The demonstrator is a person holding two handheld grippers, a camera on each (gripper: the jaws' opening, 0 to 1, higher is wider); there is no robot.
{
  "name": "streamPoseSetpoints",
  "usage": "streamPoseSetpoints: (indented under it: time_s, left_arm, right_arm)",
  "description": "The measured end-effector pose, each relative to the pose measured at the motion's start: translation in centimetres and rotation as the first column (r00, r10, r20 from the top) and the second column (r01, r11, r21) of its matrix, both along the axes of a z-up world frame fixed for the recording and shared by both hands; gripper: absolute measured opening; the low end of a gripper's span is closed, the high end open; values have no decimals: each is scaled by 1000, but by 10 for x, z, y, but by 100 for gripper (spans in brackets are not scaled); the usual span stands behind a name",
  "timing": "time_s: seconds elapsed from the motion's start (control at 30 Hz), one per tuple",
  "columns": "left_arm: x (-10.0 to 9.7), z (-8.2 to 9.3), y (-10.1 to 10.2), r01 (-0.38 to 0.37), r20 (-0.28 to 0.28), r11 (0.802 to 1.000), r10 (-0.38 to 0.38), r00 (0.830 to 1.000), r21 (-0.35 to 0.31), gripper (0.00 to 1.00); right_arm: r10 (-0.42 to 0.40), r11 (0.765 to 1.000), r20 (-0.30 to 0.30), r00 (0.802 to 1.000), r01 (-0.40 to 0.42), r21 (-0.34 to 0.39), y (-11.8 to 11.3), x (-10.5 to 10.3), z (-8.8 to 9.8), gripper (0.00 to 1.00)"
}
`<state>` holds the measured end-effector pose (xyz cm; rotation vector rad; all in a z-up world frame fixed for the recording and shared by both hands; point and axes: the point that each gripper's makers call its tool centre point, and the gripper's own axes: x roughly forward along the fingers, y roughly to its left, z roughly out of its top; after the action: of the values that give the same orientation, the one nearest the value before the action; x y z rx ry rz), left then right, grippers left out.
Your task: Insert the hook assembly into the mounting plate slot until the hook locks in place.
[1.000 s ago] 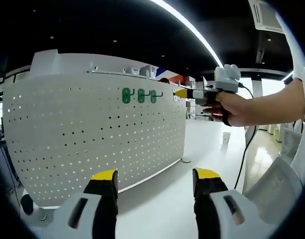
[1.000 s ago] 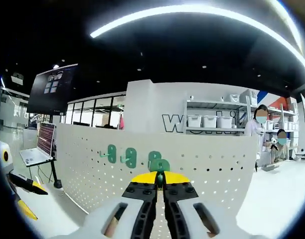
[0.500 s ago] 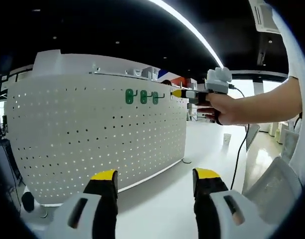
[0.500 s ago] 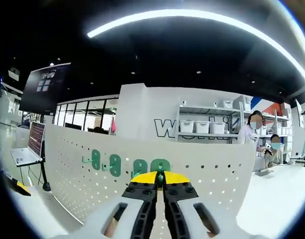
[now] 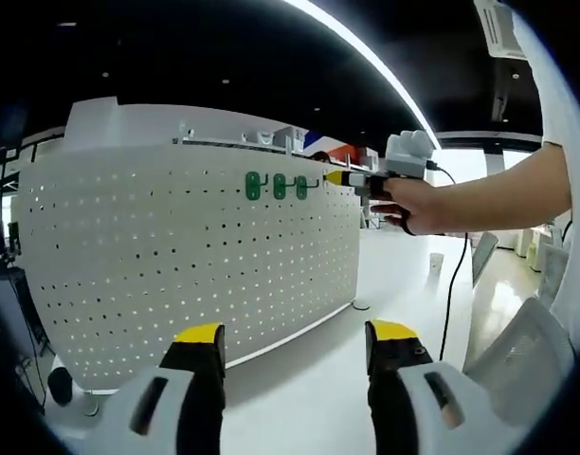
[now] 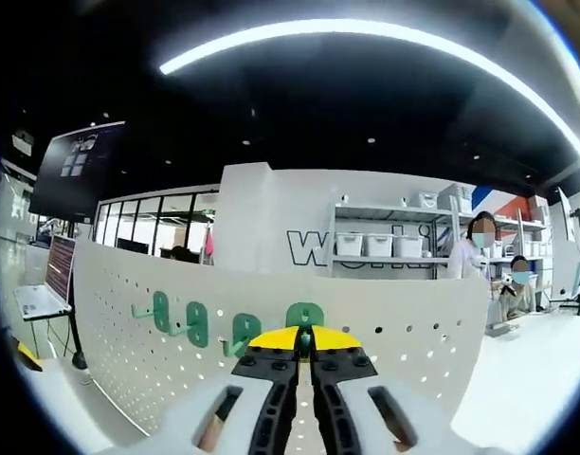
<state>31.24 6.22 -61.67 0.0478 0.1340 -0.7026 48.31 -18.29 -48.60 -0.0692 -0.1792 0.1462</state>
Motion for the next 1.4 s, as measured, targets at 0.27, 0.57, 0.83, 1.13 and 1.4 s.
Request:
streamPoseSetpoints:
  time_s: [0.27, 0.57, 0.83, 1.13, 1.4]
  left_arm:
    - [1, -4, 5, -12, -11, 1000, 12, 1000, 26, 61]
    - [-1, -9, 13, -25, -27, 999, 26, 999, 42, 60]
    - [1, -5, 13, -24, -21, 999, 25, 999, 46, 59]
    - [-2, -8, 17, -37, -32, 999, 38, 999, 36, 59]
    - [-1, -8, 18, -50, -27, 998, 51, 998, 30, 59]
  right_arm:
    - [5, 1000, -10, 1000, -5, -4, 0, 5, -8, 2]
    - [5, 1000, -11, 1000, -5, -5, 1, 12, -12, 2]
    - [-5, 1000, -19, 1000, 5, 7, -1, 18, -16, 2]
    - [-29, 1000, -30, 999, 29, 10, -1, 17, -17, 2]
    - [5, 1000, -22, 1000, -5, 0, 4, 10, -17, 16]
